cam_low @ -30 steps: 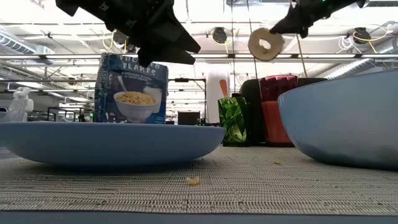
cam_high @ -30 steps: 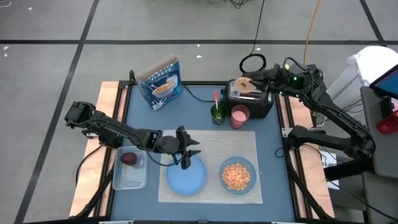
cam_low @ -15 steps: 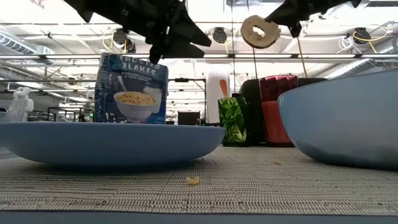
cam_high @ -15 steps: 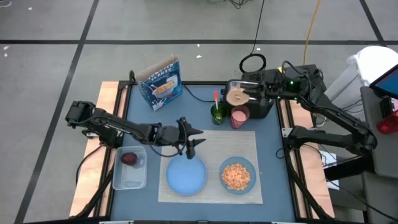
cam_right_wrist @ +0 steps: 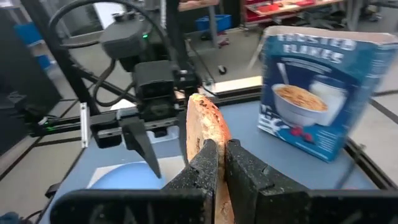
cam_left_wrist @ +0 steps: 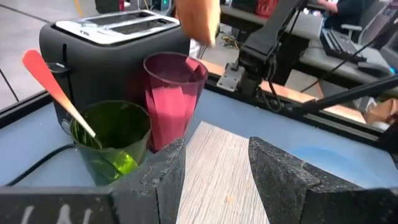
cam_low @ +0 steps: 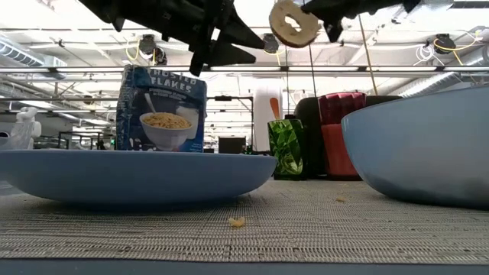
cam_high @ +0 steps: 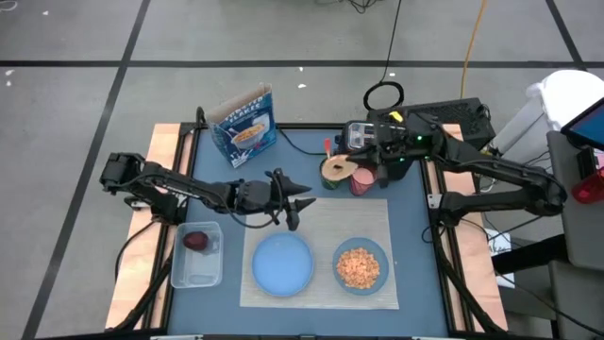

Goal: Arrange a breakfast setting
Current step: Put the bagel on top of the blue plate

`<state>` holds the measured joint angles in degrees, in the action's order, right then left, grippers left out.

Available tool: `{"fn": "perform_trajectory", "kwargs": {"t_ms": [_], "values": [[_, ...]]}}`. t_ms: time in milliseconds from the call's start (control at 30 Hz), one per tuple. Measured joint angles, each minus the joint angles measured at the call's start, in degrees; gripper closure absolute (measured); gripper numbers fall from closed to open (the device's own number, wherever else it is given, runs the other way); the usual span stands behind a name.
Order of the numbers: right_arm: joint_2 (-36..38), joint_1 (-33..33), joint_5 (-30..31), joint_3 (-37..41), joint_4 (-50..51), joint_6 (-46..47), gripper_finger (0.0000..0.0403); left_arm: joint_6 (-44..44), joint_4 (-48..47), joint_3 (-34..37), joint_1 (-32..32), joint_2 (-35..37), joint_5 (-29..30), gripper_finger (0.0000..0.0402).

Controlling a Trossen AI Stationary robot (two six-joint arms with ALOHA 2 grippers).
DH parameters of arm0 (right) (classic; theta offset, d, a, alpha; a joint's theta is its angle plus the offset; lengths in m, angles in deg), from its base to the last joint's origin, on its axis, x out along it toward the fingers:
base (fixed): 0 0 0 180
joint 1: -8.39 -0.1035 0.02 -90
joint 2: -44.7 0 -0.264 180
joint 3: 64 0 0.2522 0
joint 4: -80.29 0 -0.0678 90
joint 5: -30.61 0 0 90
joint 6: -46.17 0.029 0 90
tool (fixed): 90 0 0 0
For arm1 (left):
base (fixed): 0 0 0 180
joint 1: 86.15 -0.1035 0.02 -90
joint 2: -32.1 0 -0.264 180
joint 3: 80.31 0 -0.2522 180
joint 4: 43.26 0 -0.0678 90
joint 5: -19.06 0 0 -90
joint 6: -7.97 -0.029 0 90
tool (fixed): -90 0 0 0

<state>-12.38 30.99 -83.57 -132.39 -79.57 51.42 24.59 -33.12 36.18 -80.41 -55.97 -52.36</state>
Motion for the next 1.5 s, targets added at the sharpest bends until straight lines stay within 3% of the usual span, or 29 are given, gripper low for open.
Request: {"fn": "perform_trajectory", "kwargs": {"t_ms": [533, 1033, 1333, 1500], "values": [[-8.8, -7.3, 0.1, 0.0, -9.3, -0.6, 0.0387, 0.0, 2.9, 0.0, 0.0, 0.0, 0.0, 0.022], [-10.4, -10.5, 0.4, 0.0, -10.9, -1.6, 0.0387, 0.0, 4.2, 0.0, 0.0, 0.0, -0.6, 0.0222], [-10.4, -10.7, 0.4, 0.0, -10.9, -1.6, 0.0387, 0.0, 4.7, 0.0, 0.0, 0.0, -0.6, 0.0306], [-10.4, -10.7, 0.4, 0.0, -10.9, -1.4, 0.0381, 0.0, 4.7, 0.0, 0.0, 0.0, -0.5, 0.0327]]}}
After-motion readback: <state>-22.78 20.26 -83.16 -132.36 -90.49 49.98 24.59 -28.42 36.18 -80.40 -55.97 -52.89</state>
